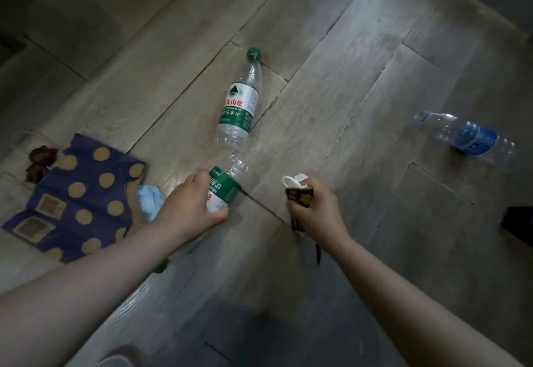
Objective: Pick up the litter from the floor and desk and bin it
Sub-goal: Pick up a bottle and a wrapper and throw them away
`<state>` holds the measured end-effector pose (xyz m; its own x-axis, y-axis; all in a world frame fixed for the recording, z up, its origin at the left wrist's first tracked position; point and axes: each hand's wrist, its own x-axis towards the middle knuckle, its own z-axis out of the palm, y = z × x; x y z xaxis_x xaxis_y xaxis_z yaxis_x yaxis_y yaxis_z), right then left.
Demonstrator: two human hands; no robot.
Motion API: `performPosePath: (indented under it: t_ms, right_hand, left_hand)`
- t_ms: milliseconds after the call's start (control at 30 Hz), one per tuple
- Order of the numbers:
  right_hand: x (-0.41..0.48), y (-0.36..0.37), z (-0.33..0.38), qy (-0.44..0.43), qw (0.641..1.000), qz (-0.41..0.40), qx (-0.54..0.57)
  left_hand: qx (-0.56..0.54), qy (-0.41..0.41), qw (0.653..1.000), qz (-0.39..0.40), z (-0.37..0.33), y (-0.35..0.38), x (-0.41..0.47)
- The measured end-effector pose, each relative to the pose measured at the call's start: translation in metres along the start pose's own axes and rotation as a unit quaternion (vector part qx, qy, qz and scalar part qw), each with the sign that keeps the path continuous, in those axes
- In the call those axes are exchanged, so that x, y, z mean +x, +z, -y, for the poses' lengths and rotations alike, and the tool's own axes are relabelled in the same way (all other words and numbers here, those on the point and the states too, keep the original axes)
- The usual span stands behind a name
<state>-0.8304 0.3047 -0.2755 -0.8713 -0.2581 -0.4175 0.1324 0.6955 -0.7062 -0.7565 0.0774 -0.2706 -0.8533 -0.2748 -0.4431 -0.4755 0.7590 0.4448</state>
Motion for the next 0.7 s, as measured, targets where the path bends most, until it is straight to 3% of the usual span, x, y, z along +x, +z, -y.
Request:
performPosePath:
  t_ms: [167,333,700]
  right_hand:
    - [-0.070,-0.023,0.040,0.109,0.990,-0.041,0.078]
    - [-0.150,-0.074,0.114,0.148,0.981,-0.031,0.124]
    - [-0.306,-0.262,0.318,0.157,0.966,-0.120,0.165]
  left_hand:
    - [-0.014,-0.069,0.998,0.002,-0.041,-0.044,-0.061]
    - [-0.040,-0.067,0.996,0.052,-0.095,-0.116,-0.138]
    - [-0.098,-0.061,0.992,0.041,-0.253,-0.342,-0.270]
